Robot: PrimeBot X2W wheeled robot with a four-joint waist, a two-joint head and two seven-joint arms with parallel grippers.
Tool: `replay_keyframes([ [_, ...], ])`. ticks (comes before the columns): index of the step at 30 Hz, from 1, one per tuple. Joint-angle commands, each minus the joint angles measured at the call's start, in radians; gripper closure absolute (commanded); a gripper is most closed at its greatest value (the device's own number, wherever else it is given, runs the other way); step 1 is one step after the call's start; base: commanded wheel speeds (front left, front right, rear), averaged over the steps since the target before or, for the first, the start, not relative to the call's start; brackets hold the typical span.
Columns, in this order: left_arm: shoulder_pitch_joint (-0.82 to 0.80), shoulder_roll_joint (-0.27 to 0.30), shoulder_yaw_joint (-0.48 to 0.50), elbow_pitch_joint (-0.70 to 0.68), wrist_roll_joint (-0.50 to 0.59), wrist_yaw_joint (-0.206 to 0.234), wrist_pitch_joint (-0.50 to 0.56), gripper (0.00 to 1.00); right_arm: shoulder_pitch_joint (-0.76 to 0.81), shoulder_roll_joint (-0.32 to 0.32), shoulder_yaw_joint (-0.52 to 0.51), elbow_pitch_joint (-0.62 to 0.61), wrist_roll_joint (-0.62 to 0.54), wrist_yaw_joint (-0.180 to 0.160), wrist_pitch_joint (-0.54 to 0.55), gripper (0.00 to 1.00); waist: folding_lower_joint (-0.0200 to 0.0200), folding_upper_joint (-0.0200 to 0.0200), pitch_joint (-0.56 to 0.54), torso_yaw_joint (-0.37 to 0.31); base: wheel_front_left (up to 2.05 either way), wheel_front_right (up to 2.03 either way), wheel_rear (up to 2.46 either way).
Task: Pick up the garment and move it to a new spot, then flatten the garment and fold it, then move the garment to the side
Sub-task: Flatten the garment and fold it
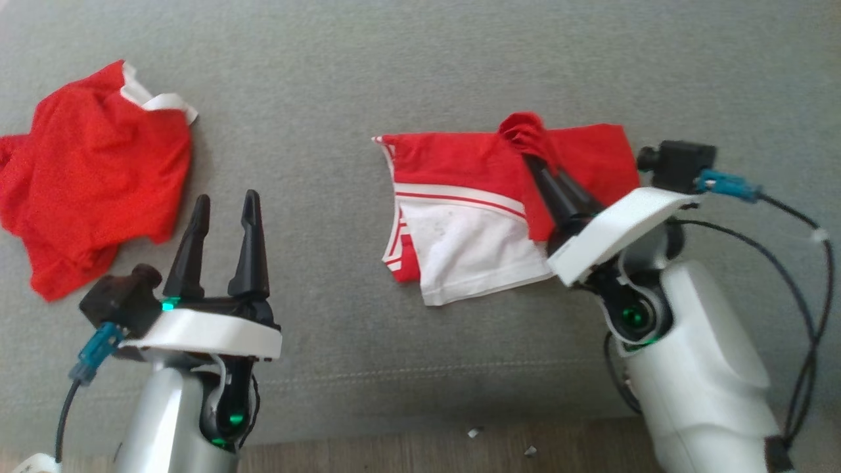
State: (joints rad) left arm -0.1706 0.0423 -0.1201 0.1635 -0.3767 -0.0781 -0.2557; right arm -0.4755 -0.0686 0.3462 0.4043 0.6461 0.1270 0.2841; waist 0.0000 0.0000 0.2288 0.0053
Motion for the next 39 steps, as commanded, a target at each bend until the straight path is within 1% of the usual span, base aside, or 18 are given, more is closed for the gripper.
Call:
replay_keyframes([
  [1, -0.027, 0.008, 0.02, -0.029, -0.009, 0.007, -0.006, 0.0, -0.048, 0.018, 0.043, -0.006, 0.027, 0.004, -0.031, 1.0, 0.0, 0.0, 0.009, 0.017, 0.0, 0.0, 0.0],
  [9, -0.034, 0.008, -0.016, -0.015, -0.021, 0.014, -0.006, 0.0, -0.13, 0.018, 0.156, 0.191, 0.144, 0.004, -0.168, 1.0, 0.0, 0.0, 0.027, 0.066, 0.0, 0.0, 0.0],
  [15, -0.037, 0.008, -0.016, -0.007, -0.021, 0.016, -0.006, 0.0, -0.179, 0.018, 0.262, 0.316, 0.233, 0.004, -0.23, 1.0, 0.0, 0.0, 0.028, 0.086, 0.0, 0.0, 0.0],
  [16, -0.036, 0.008, -0.017, -0.006, -0.021, 0.016, -0.006, 0.0, -0.186, 0.018, 0.28, 0.332, 0.247, 0.004, -0.242, 0.8, 0.0, 0.0, 0.027, 0.088, 0.0, 0.0, 0.0],
  [17, -0.034, 0.008, -0.017, -0.004, -0.02, 0.016, -0.006, 0.0, -0.193, 0.018, 0.295, 0.347, 0.258, 0.004, -0.256, 0.0, 0.0, 0.0, 0.025, 0.088, 0.0, 0.0, 0.0],
  [24, -0.02, 0.008, -0.004, 0.005, -0.014, 0.018, -0.006, 0.0, -0.246, 0.018, 0.386, 0.396, 0.337, 0.004, -0.339, 0.0, 0.0, 0.0, 0.0, 0.066, 0.0, 0.0, 0.0],
  [29, -0.01, 0.008, 0.001, 0.005, -0.014, 0.016, -0.006, 0.0, -0.295, 0.018, 0.402, 0.406, 0.351, 0.004, -0.383, 0.0, 0.0, 0.0, -0.026, 0.035, 0.0, 0.0, 0.0],
  [31, -0.004, 0.008, 0.003, 0.003, -0.015, 0.017, -0.006, 0.0, -0.322, 0.018, 0.395, 0.423, 0.327, 0.004, -0.404, 0.0, 0.0, 0.0, -0.038, 0.021, 0.0, 0.0, 0.0],
  [33, -0.001, 0.008, 0.004, -0.001, -0.016, 0.018, -0.006, 0.0, -0.356, 0.018, 0.375, 0.458, 0.276, 0.004, -0.43, 0.0, 0.0, 0.0, -0.047, 0.008, 0.0, 0.0, 0.0],
  [34, -0.001, 0.008, 0.004, -0.001, -0.016, 0.018, -0.006, 0.0, -0.356, 0.018, 0.375, 0.458, 0.276, 0.004, -0.43, 0.0, 0.0, 0.0, -0.047, 0.008, 0.0, 0.0, 0.0],
  [39, 0.003, 0.008, 0.01, -0.019, -0.022, 0.026, -0.006, 0.0, -0.432, 0.014, 0.304, 0.547, 0.106, 0.004, -0.492, 0.0, 0.0, 0.0, -0.065, -0.022, 0.0, 0.0, 0.0],
])
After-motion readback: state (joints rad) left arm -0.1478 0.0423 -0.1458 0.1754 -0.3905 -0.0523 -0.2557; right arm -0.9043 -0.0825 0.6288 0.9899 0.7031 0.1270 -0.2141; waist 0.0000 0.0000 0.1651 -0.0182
